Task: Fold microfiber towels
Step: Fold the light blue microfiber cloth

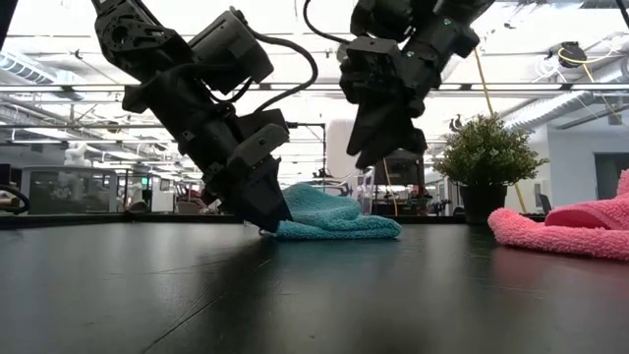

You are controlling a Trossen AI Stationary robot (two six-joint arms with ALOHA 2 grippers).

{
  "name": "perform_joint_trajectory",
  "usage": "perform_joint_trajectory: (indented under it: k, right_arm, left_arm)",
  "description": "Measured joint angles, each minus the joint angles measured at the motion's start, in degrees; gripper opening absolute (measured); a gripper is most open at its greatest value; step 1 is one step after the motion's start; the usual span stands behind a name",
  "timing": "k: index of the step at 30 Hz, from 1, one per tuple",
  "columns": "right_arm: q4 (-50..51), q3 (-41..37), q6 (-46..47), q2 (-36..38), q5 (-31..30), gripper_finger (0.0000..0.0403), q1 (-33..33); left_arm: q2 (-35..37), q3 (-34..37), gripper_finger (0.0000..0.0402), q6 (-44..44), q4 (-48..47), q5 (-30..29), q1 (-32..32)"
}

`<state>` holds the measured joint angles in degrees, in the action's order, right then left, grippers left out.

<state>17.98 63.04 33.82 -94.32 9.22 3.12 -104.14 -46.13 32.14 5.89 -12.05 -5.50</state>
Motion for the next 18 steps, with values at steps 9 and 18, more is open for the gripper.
perform_joint_trajectory:
  k: [9,18]
  right_arm:
    - [-16.2,-9.7,7.4,-0.2,-0.2,0.0131,0.0]
    - [-20.1,-13.8,8.3,-0.2,-0.5,0.013,0.7]
  left_arm:
    - [0.0,0.0,0.0172,0.0,0.3,0.2,0.3]
    - [0.0,0.0,0.0172,0.0,0.3,0.2,0.4]
